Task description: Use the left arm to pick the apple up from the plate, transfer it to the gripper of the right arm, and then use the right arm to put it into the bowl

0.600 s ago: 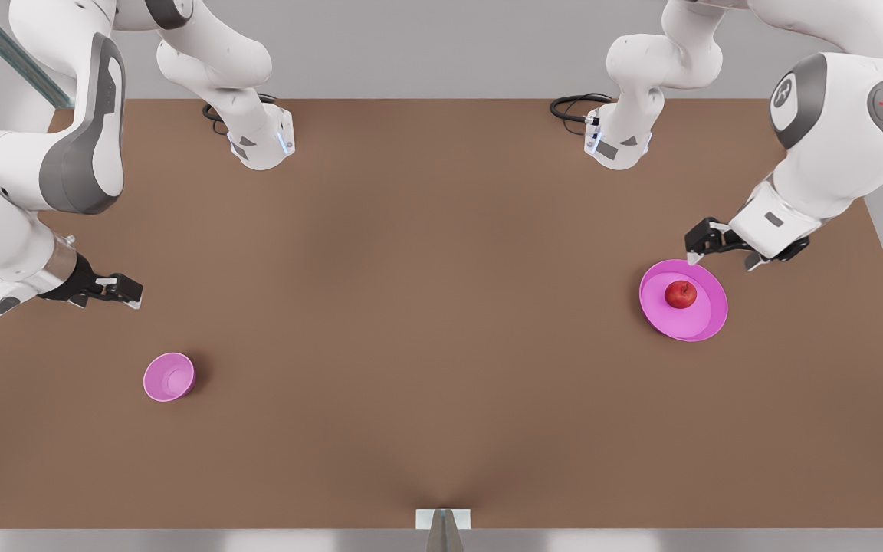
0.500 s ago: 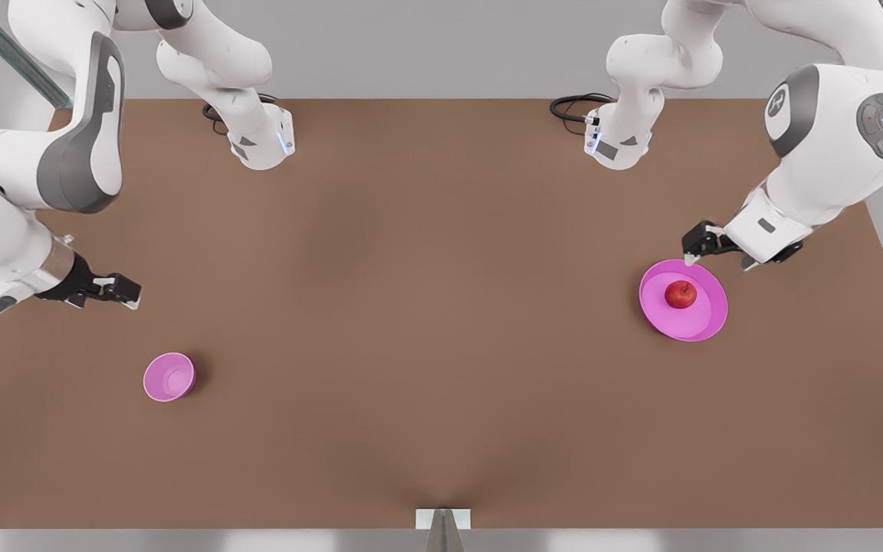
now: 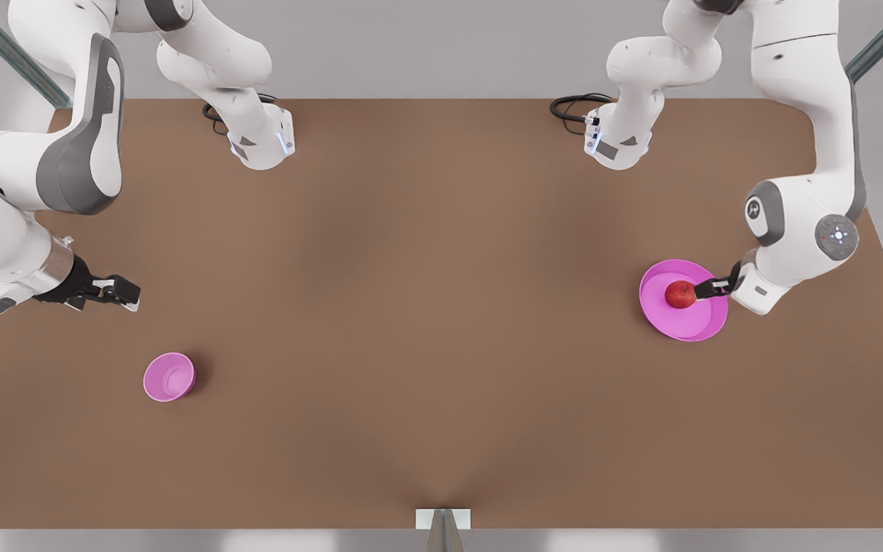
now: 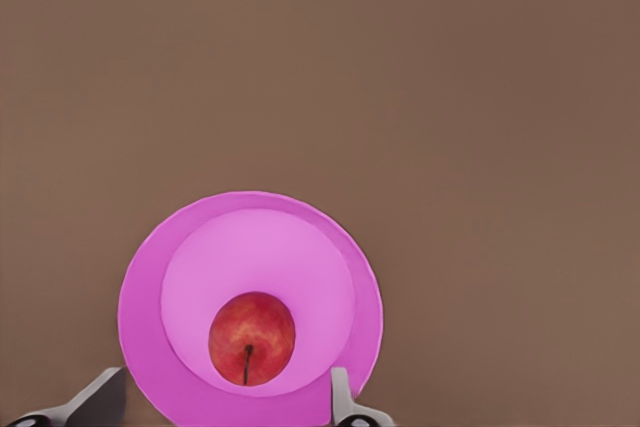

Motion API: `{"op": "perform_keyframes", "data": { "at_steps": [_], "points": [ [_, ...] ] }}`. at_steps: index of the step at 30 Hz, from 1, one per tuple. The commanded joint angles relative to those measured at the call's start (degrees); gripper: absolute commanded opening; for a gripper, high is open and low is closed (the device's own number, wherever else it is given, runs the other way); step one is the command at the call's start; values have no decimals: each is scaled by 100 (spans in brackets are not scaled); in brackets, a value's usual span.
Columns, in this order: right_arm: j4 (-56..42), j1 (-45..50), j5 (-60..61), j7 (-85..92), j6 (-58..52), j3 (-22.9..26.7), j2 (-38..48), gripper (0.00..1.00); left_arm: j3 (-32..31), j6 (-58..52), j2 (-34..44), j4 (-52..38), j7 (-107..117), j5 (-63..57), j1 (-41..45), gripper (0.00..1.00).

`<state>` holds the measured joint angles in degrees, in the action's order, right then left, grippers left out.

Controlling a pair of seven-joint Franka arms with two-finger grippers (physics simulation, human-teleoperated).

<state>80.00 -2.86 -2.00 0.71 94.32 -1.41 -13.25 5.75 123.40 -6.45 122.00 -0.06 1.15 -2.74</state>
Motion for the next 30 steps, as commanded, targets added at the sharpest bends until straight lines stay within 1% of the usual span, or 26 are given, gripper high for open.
{"op": "perform_keyframes", "data": {
  "at_steps": [1, 6, 10, 20, 30],
  "points": [
    [-2, -4, -2, 17, -1, 0, 6, 100, 5, 405, -15, 113, -108, -1, 125, 100],
    [-11, 4, 7, 8, -1, 0, 6, 100, 14, 405, -252, 280, -108, -1, 28, 100],
    [-2, -4, 7, 17, -1, 0, 6, 100, 49, 413, -296, 588, -108, -1, -51, 100],
    [-2, -4, 16, 17, -1, 0, 6, 100, 40, 870, -788, 640, -90, 95, -121, 100],
    [-2, -22, 51, 17, -1, 9, -37, 100, 31, 923, -1157, 711, -99, 201, -156, 100]
  ]
}}
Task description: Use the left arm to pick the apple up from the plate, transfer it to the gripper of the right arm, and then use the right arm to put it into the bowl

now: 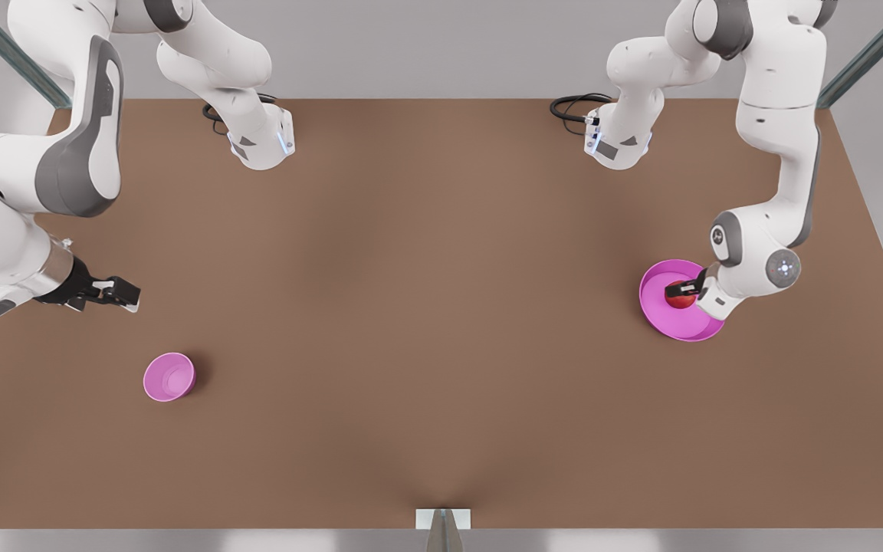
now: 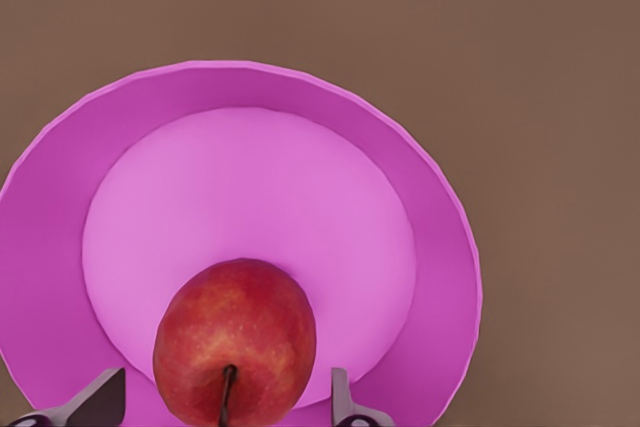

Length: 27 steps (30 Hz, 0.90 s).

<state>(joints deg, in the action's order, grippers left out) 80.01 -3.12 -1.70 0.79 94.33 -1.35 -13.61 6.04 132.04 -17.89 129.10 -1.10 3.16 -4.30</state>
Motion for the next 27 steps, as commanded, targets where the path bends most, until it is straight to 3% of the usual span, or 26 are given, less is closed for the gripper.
{"op": "perform_keyframes", "data": {
  "at_steps": [1, 11, 15, 27],
  "points": [
    [-3, 4, 21, 9, -2, 3, -1, 100, -15, 85, -82, 1, 5, 1, -1, 100],
    [-12, -5, 21, 0, -2, -5, -10, 100, -50, 208, -258, 10, 5, 80, -18, 100],
    [-12, -5, 21, 9, -2, 3, -10, 100, -50, 208, -258, 10, 5, 167, -71, 89],
    [-12, -22, 21, 8, -2, -5, -18, 100, -147, 436, -425, 10, 5, 212, -124, 86]
  ]
}}
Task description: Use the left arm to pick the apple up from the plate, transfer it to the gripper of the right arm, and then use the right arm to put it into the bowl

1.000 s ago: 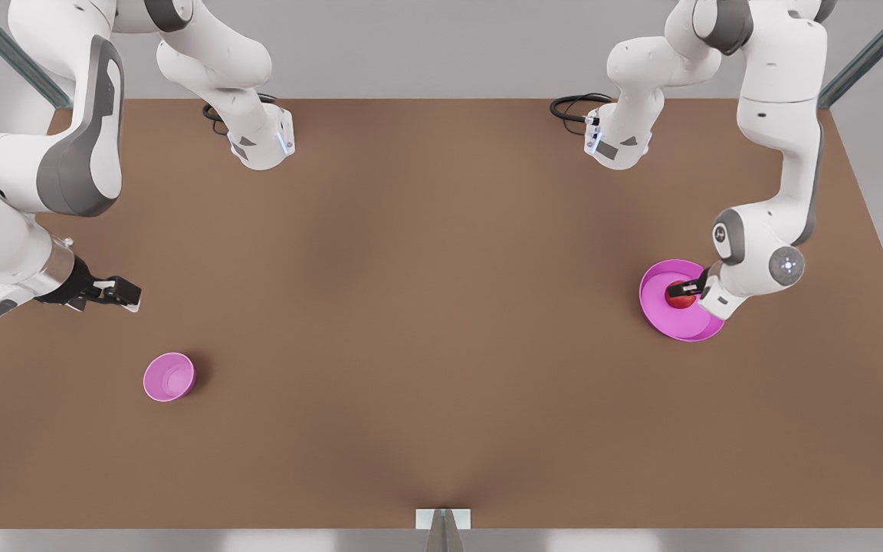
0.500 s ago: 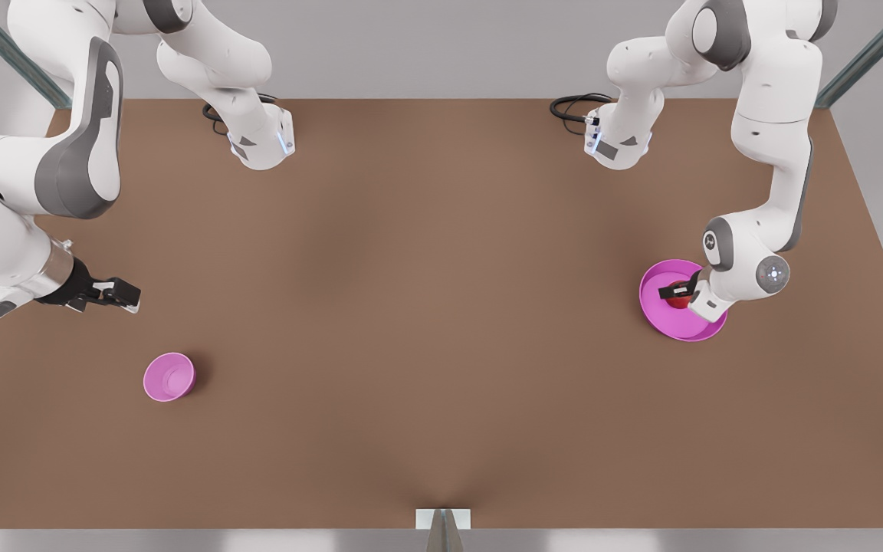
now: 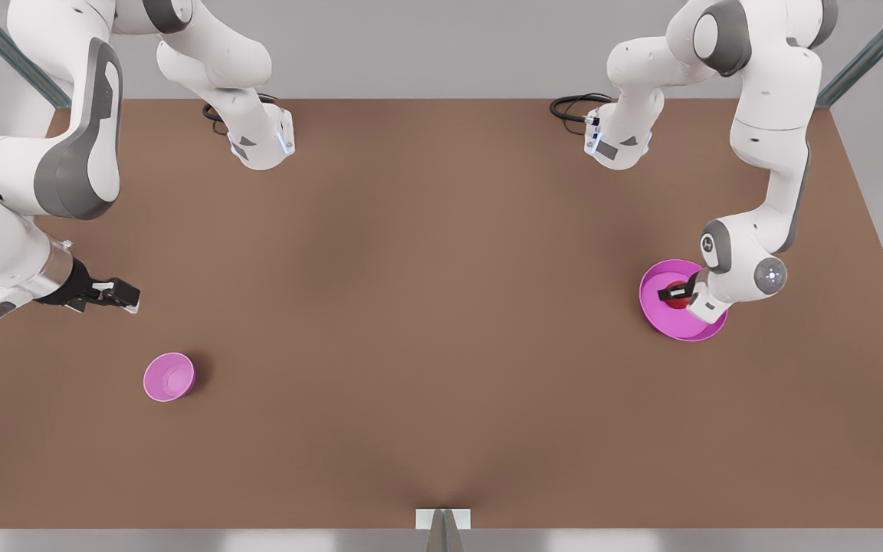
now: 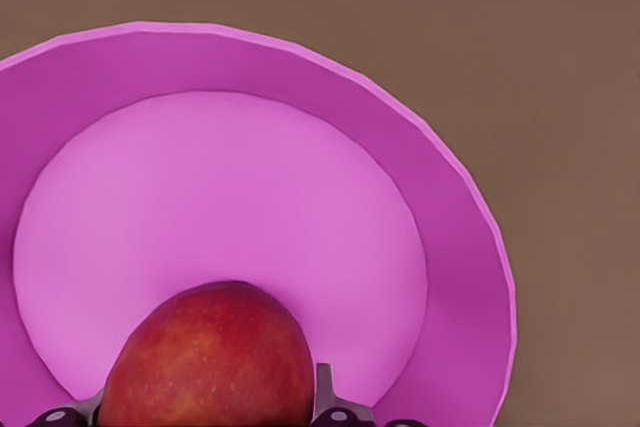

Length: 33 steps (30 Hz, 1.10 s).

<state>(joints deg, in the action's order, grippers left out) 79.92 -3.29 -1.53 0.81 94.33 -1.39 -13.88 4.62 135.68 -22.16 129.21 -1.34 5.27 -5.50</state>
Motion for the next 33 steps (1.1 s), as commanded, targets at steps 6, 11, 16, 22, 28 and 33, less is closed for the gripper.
{"op": "perform_keyframes", "data": {
  "at_steps": [6, 11, 16, 22, 28, 33],
  "points": [
    [-3, -31, 74, 7, -2, 7, 8, 100, -13, 72, 1, -10, 28, 0, -4, 81],
    [-38, -22, 74, -2, -2, 7, -1, 100, -14, 28, 150, -212, 28, -17, 5, 81],
    [-91, -22, 65, 7, -2, -2, -19, 100, -198, 2, 669, -836, -209, -8, 5, 79],
    [-56, 83, 557, -160, -20, -81, -27, 100, -1138, 11, 625, -1671, -675, 1520, 181, 77],
    [-56, 48, 2840, -186, 7, -415, -379, 100, -1877, 11, 546, -1795, -1193, 2610, 190, 77],
    [-56, 655, 4529, -433, 1351, -450, -871, 100, -2088, 616, 458, -1821, -2992, 4059, 875, 77]
  ]
}}
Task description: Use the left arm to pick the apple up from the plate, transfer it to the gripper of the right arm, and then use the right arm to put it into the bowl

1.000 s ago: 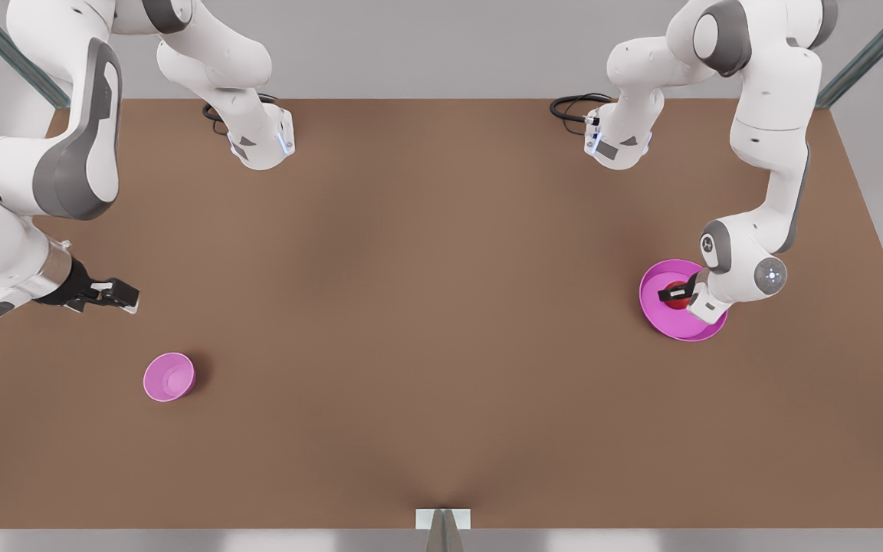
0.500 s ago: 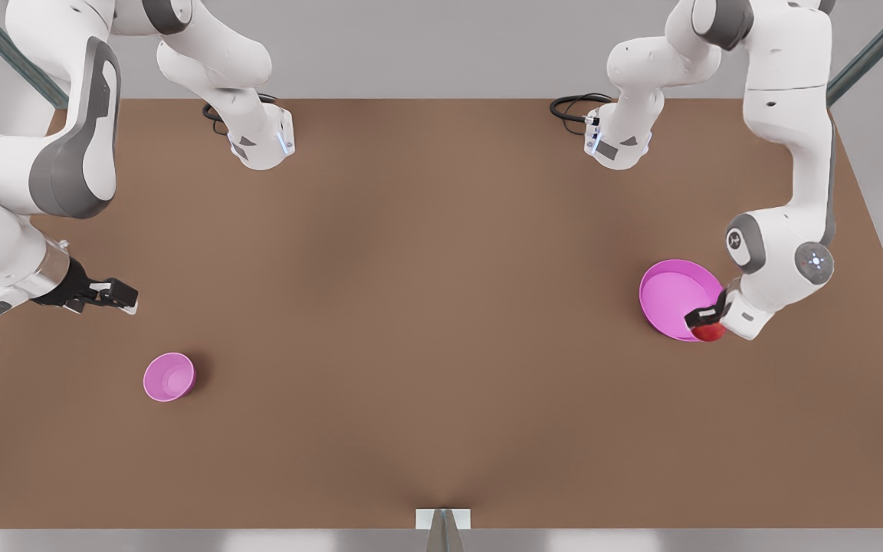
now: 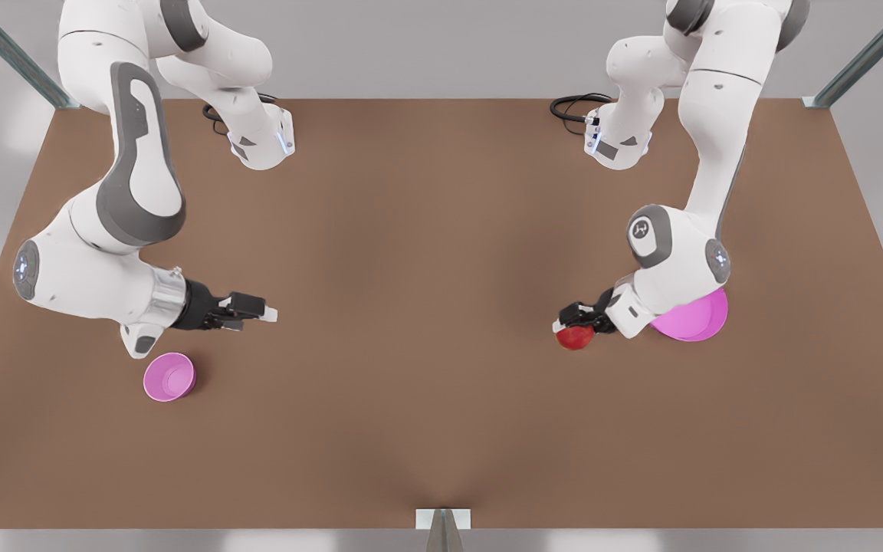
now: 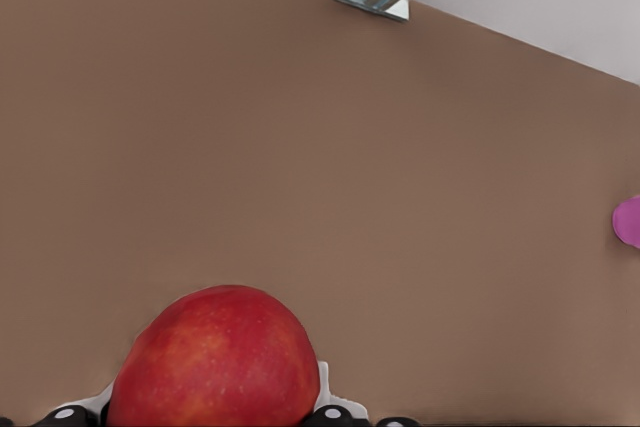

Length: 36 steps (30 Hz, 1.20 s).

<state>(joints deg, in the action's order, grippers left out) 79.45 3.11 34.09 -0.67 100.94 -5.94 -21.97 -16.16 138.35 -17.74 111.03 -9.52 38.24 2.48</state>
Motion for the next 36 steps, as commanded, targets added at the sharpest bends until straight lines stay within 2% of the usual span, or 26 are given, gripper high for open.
{"op": "perform_keyframes", "data": {
  "at_steps": [1, 3, 6, 8, 9, 10, 11, 12, 14, 16, 20, 22, 36],
  "points": [
    [9, 67, 1327, -276, 918, -4, -158, 100, -10, 534, -54, -90, -3193, 1246, 218, 77],
    [-8, 181, 2294, -188, 1357, -4, -334, 100, -10, 526, -195, -485, -4118, 1520, 385, 77],
    [44, 805, 3491, 23, 2729, -127, -589, 100, -27, 526, -687, -1197, -5199, 2011, 675, 75],
    [53, 805, 3735, 505, 2711, -188, -712, 100, -27, 526, -1020, -1539, -5481, 2460, 851, 74],
    [62, 788, 4464, 1453, 2685, -188, -887, 100, -158, 526, -1223, -1795, -5481, 2478, 913, 74],
    [88, 762, 4641, 1701, 2676, -188, -940, 100, -273, 526, -1363, -2005, -5481, 2478, 913, 74],
    [123, 613, 4904, 1964, 2528, -180, -993, 100, -440, 526, -1609, -2304, -5481, 2618, 939, 73],
    [141, 200, 5125, 2912, 1668, -180, -1300, 100, -615, 526, -1847, -2603, -5595, 2653, 930, 73],
    [132, 146, 5485, 3828, 1586, -180, -1520, 100, -879, 500, -2190, -2920, -6544, 3470, 930, 71],
    [194, 234, 5784, 4417, 1604, -197, -1679, 100, -1143, 500, -2515, -3271, -7097, 3752, 930, 70],
    [203, 515, 5899, 4523, 1490, -223, -1784, 100, -1697, 508, -3262, -4054, -8100, 3761, 992, 70],
    [220, 515, 5855, 4980, 989, -241, -1820, 100, -1706, 508, -3465, -4274, -8531, 3761, 1088, 70],
    [255, 709, 5908, 5226, 936, -259, -1872, 100, -1768, 508, -3632, -4362, -9102, 3770, 1167, 69]
  ]
}}
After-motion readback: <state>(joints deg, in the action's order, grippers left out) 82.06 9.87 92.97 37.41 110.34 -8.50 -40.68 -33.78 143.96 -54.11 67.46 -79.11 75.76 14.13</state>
